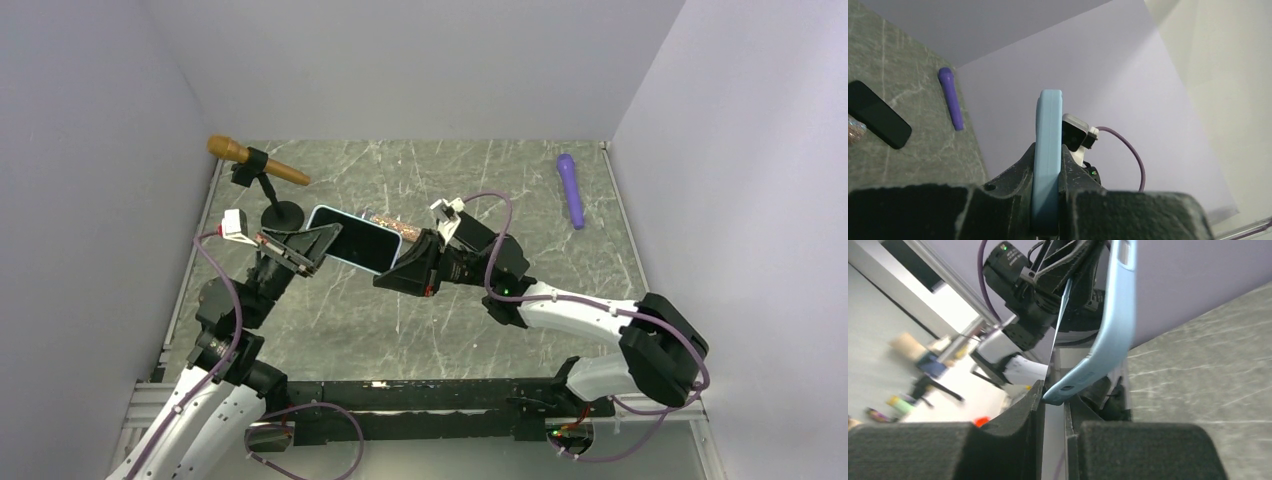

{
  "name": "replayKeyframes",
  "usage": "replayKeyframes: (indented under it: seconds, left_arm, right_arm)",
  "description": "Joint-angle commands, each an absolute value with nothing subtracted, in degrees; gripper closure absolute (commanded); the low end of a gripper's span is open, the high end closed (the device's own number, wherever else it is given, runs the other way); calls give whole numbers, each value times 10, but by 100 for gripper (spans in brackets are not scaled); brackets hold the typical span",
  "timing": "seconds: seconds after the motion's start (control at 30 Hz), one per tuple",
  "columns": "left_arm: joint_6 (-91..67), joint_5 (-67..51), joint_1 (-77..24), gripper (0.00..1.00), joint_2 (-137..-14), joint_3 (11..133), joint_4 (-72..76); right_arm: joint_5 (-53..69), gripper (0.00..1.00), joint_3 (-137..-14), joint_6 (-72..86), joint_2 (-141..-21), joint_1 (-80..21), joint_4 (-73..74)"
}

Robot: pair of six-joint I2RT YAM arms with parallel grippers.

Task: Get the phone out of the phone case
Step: Remove the phone case from the phone.

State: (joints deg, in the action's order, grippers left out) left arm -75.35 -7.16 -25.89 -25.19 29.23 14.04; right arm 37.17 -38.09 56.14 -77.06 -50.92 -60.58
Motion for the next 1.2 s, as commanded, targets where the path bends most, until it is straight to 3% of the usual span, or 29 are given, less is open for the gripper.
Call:
replayKeyframes:
  seconds: [0.0, 0.43, 0.73, 0.9, 0.93, 1.1, 1.17]
  left_arm:
    - [-912, -149, -267, 100, -247, 319, 144]
    - [-975, -182, -267, 100, -229, 313, 151]
    - [-965, -192, -267, 100, -249, 299, 252]
    - [-884, -191, -267, 100, -244, 322, 250]
    - [-855, -188, -266, 100, -240, 334, 230]
    - [-728, -176, -266, 100, -226, 386, 135]
    - [-705, -174, -266, 100, -226, 394, 115]
  right_arm:
    - [348, 100, -420, 349, -741, -535, -519]
    - [330, 100, -512, 159, -737, -549, -383]
    - [397, 100, -467, 351, -772, -545, -560]
    - [375, 100, -480, 405, -742, -541, -450]
    - [355, 97, -487, 398, -724, -542, -387]
    - [303, 41, -471, 378, -638, -543, -224]
    - [288, 25, -459, 359, -600, -543, -185]
